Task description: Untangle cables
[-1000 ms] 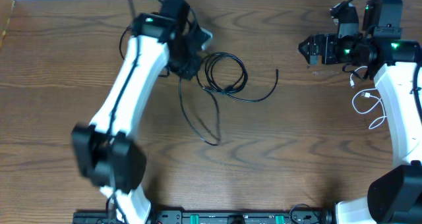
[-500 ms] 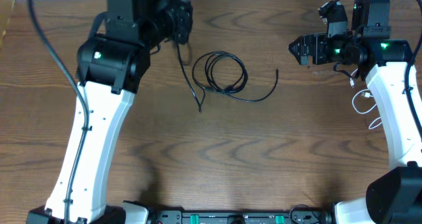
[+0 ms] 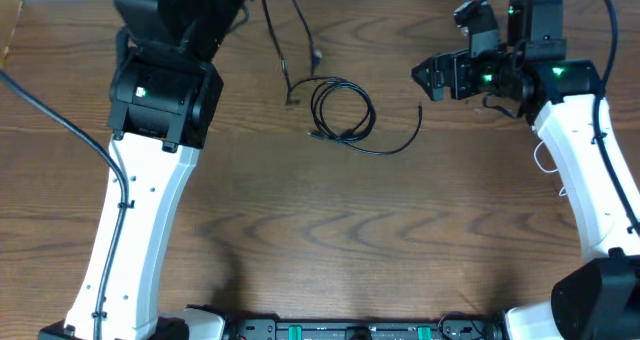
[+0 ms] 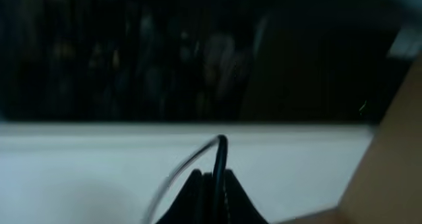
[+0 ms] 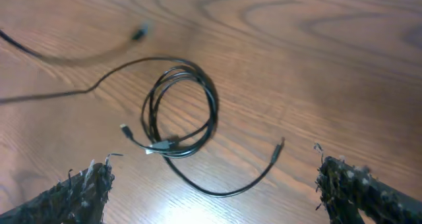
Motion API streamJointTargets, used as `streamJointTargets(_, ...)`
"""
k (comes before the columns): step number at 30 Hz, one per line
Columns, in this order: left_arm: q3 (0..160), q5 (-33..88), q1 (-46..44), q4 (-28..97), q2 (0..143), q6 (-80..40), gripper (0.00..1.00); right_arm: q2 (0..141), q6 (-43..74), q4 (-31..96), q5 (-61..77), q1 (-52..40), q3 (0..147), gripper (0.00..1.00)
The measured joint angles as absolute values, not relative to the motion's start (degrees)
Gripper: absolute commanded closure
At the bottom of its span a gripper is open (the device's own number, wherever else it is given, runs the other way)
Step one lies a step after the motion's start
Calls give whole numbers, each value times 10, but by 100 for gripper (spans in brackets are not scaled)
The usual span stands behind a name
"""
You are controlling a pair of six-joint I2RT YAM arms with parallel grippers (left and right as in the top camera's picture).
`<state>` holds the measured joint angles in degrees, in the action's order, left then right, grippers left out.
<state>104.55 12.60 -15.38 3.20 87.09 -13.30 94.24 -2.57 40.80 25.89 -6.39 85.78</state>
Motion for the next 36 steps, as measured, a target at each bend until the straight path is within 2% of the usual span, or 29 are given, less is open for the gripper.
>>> streamJointTargets(5, 1047, 81, -154, 4, 860, -186, 93, 947, -21, 383, 259, -72, 858, 16)
streamJointTargets(8, 1050, 34, -149, 48, 844, -200, 93, 982, -1, 345, 258, -87, 859, 25)
streamJointTargets(9, 1052, 23, -145, 74, 838, -202, 93, 997, 6, 332, 258, -93, 859, 31)
streamJointTargets(11, 1056, 3, -130, 146, 826, -208, 93, 1032, 16, 310, 256, -109, 858, 34)
streamJointTargets(14, 1061, -20, -103, 242, 820, -210, 92, 1094, 54, 284, 238, -141, 858, 51)
streamJointTargets(19, 1063, -40, -45, 410, 830, -212, 92, 1165, 114, 266, 213, -173, 858, 67)
streamJointTargets(23, 1063, -47, -5, 495, 844, -212, 93, 1191, 151, 258, 198, -178, 858, 74)
streamJointTargets(29, 1064, -49, 27, 604, 884, -212, 92, 1204, 179, 255, 166, -189, 858, 77)
streamJointTargets(36, 1064, -49, 29, 674, 979, -212, 93, 1229, 189, 262, 130, -217, 858, 80)
